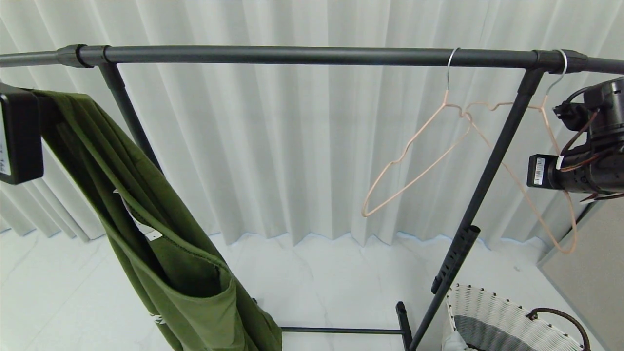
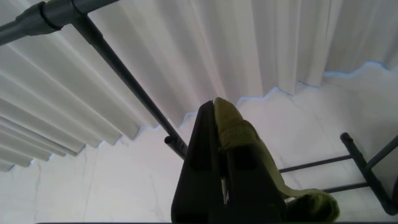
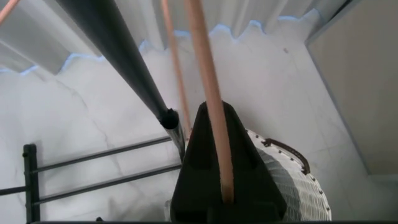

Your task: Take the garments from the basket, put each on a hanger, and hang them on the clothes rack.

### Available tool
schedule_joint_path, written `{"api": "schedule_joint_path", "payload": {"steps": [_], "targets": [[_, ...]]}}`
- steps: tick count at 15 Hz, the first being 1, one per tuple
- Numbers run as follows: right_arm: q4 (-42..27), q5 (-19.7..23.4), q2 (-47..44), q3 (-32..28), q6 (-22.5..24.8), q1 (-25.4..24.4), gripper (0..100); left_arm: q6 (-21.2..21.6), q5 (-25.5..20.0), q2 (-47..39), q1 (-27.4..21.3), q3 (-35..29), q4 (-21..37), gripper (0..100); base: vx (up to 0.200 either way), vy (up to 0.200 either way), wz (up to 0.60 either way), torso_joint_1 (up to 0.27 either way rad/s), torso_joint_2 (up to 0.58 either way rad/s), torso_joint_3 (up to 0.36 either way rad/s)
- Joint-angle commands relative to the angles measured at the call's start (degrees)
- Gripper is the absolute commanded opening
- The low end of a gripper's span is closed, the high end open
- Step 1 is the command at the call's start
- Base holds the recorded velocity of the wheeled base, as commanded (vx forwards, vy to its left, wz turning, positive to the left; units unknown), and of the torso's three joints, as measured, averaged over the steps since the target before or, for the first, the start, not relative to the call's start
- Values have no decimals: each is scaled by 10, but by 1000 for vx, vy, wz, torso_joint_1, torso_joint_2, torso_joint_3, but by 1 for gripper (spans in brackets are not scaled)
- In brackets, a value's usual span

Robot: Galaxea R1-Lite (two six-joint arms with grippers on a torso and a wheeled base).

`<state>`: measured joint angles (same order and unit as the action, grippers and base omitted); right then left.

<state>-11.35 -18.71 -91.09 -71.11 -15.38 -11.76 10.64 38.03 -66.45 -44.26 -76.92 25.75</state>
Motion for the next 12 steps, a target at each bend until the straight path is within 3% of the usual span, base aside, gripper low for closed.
{"api": "schedule_joint_path", "payload": {"steps": [1, 7, 12], "targets": [[0, 0, 6, 1, 0, 2, 0, -1, 0, 0, 0, 0, 0, 0, 0, 0, 0, 0, 0, 0], [0, 0, 57, 4, -2, 1, 0, 0, 0, 1, 1, 0, 0, 0, 0, 0, 0, 0, 0, 0], [-65, 0, 133, 12, -1, -2, 0, 2, 3, 2, 1, 5, 0, 0, 0, 0, 0, 0, 0, 0]]}}
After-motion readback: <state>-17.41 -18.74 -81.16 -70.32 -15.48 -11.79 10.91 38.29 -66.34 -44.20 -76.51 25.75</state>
